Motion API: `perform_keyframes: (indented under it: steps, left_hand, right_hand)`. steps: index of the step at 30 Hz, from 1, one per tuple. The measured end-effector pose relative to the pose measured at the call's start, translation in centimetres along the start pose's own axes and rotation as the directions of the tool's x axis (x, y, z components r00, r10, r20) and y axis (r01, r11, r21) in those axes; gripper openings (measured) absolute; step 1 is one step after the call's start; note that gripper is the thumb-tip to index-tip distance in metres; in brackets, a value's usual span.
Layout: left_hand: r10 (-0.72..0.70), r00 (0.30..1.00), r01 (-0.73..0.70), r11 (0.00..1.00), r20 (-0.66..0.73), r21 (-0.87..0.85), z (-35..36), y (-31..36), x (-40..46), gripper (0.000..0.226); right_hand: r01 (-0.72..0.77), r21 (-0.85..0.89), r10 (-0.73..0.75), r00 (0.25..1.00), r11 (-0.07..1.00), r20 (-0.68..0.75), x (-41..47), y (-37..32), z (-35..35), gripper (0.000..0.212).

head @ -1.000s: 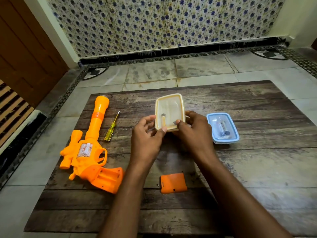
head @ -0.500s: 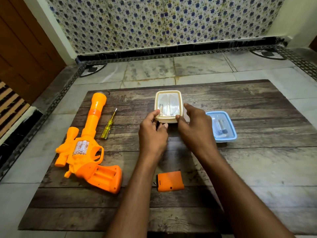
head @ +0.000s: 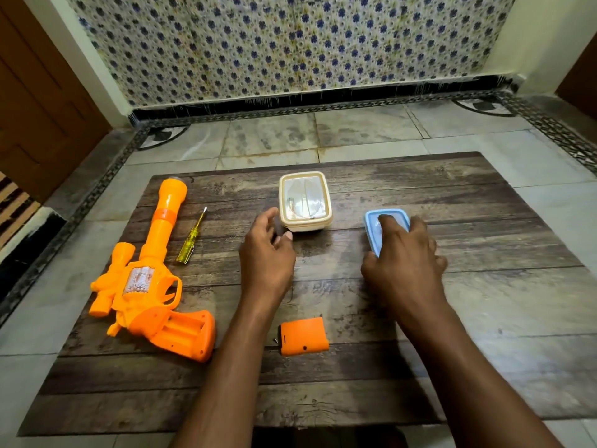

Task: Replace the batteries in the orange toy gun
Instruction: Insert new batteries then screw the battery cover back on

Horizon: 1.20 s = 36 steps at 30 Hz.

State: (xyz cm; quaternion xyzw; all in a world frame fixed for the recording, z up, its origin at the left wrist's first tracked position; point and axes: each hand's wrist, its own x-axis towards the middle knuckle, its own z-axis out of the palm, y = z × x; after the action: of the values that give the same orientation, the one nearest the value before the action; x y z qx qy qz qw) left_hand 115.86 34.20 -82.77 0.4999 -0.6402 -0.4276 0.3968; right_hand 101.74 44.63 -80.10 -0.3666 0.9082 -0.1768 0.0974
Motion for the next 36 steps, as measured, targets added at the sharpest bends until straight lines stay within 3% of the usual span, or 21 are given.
perform_keyframes:
  steps: [3,5,7,10,13,15,20,23,26,33,36]
  left_hand:
    - [0.15,0.968,-0.12,0.981,-0.2,0.151,-0.6,0.6,-0.5,0.036]
    - [0.205,0.956,-0.186,0.977,-0.209,0.105,-0.5,1.3,-0.9,0.024]
    - [0.157,0.981,-0.168,0.982,-0.112,-0.09,0.0,1.9,-1.1,0.016]
    - [-0.015,0.992,0.063,0.916,0.123,-0.396,0.5,3.1,-1.9,0.019]
    - [-0.108,0.943,0.266,0.811,0.314,-0.52,0.7,3.8,-2.9,0.034]
    - [-0.103,0.927,0.304,0.769,0.361,-0.563,0.8,4.0,-3.2,0.04]
    - [-0.13,0.956,0.278,0.699,0.264,-0.659,1.1,4.1,-3.5,0.036]
    - [-0.144,0.976,0.218,0.697,0.165,-0.683,1.0,3.8,-3.2,0.029]
    - [-0.154,0.985,0.165,0.699,0.078,-0.696,0.7,3.8,-2.8,0.024]
    - [-0.173,0.985,0.141,0.735,0.018,-0.663,-0.1,3.9,-2.2,0.018]
    - [-0.167,0.986,0.134,0.761,0.008,-0.635,0.0,3.9,-2.0,0.018]
  right_hand:
    - [0.028,0.123,-0.026,1.0,0.992,-0.013,0.6,0.3,0.3,0.05]
    - [0.072,0.196,-0.061,0.996,0.978,-0.062,1.0,0.3,0.1,0.05]
    - [0.164,0.295,-0.127,0.982,0.941,-0.143,1.1,0.1,-0.4,0.049]
    - [0.345,0.485,-0.217,0.929,0.804,-0.301,0.6,-0.2,-1.1,0.039]
    - [0.43,0.602,-0.262,0.9,0.673,-0.35,0.0,-0.1,-0.7,0.035]
    - [0.458,0.645,-0.298,0.889,0.612,-0.348,-0.2,-0.4,-0.1,0.035]
    - [0.559,0.652,-0.402,0.827,0.512,-0.393,-0.6,-2.3,0.4,0.034]
    - [0.579,0.668,-0.508,0.794,0.467,-0.333,-0.7,-3.3,1.1,0.036]
    - [0.624,0.602,-0.58,0.756,0.499,-0.304,-0.9,-3.7,1.6,0.037]
    - [0.699,0.553,-0.548,0.708,0.453,-0.445,-1.4,-5.4,2.9,0.031]
    - [0.631,0.642,-0.449,0.77,0.435,-0.453,-1.5,-5.7,3.3,0.03]
